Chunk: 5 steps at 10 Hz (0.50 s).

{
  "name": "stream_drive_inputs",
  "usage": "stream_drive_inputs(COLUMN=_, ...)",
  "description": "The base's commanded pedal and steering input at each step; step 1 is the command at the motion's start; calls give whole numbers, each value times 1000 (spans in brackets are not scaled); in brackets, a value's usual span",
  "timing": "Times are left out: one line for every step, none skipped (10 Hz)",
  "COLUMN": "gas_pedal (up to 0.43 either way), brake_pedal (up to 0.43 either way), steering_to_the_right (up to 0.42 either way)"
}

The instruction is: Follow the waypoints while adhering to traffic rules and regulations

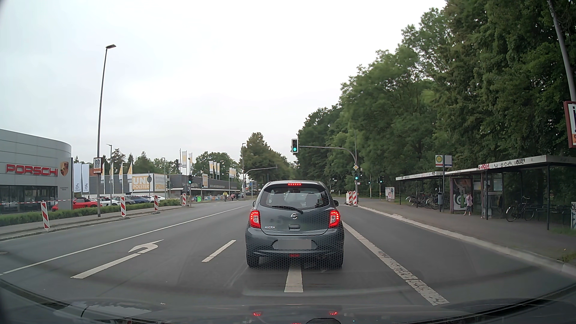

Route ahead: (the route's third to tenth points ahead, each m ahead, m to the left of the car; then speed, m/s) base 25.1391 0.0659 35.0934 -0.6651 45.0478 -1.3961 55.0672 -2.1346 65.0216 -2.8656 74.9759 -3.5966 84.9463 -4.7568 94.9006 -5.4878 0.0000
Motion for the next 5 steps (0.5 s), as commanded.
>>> stream_drive_inputs(gas_pedal=0, brake_pedal=0, steering_to_the_right=-6)
stream_drive_inputs(gas_pedal=0, brake_pedal=0, steering_to_the_right=-6)
stream_drive_inputs(gas_pedal=0, brake_pedal=0, steering_to_the_right=-6)
stream_drive_inputs(gas_pedal=0, brake_pedal=0, steering_to_the_right=-6)
stream_drive_inputs(gas_pedal=0, brake_pedal=0, steering_to_the_right=-6)
